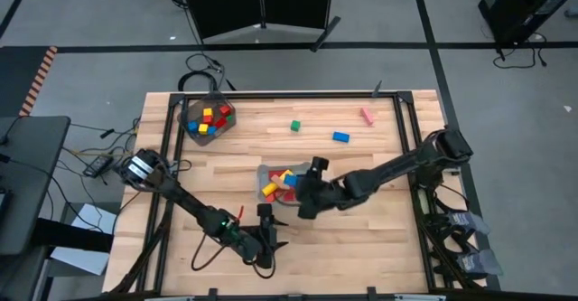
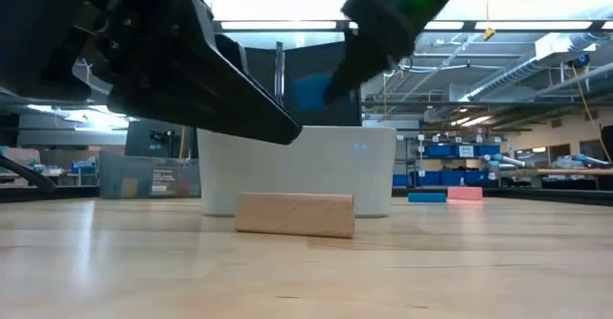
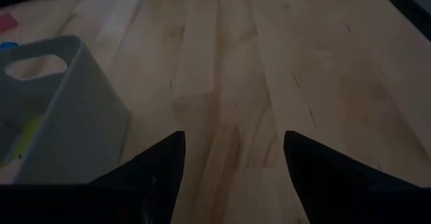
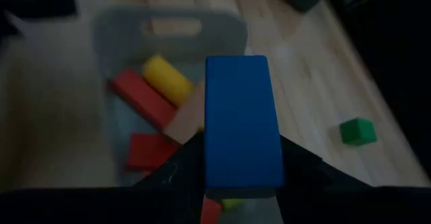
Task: Sort blocks by size
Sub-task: Put the bottom blue rectangular block into the gray bin, then put the brown rectangular block into the gray bin
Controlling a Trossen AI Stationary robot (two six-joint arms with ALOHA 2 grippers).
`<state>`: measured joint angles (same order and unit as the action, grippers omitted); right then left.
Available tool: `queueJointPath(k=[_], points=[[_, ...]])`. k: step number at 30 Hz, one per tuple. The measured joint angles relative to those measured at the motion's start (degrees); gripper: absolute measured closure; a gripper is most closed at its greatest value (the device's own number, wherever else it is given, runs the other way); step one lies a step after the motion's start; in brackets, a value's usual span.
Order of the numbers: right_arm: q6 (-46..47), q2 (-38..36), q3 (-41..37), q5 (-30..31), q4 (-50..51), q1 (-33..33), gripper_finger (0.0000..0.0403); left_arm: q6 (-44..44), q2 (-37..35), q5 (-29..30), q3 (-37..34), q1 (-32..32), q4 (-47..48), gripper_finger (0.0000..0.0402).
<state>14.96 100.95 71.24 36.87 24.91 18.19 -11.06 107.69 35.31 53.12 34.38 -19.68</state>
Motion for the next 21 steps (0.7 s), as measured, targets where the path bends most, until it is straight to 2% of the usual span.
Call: queueJointPath(k=[3, 6, 9, 12, 16, 21], points=[[-1.7, 0.1, -3.5, -2.5, -6.0, -1.5, 0.0253, -0.9, 0.2, 0.0, 0.1, -0.2, 0.6, 0.0143], [-2.2, -0.2, -5.9, -3.1, -11.2, -1.7, 0.018, -1.3, 0.2, -0.6, 0.1, -0.3, 1.0, 0.0143], [-2.7, -1.4, -6.9, -3.2, -12.3, -1.6, 0.0102, -1.4, 0.2, -1.2, 0.1, -0.3, 1.9, 0.0142], [-2.8, -3.9, -7.2, -3.1, -12.4, -0.6, 0.0054, -1.3, 0.2, -3.5, 0.1, -0.7, 2.3, 0.0142], [-3.1, -8.2, -7.2, -1.4, -12.6, 2.9, 0.0037, -1.6, 0.2, -5.7, 0.1, -2.3, 5.2, 0.0142], [-2.9, -12.2, -7.2, 3.7, -12.9, 8.8, 0.0054, -1.7, 0.2, -10.4, 0.1, -5.1, 7.1, 0.0142]])
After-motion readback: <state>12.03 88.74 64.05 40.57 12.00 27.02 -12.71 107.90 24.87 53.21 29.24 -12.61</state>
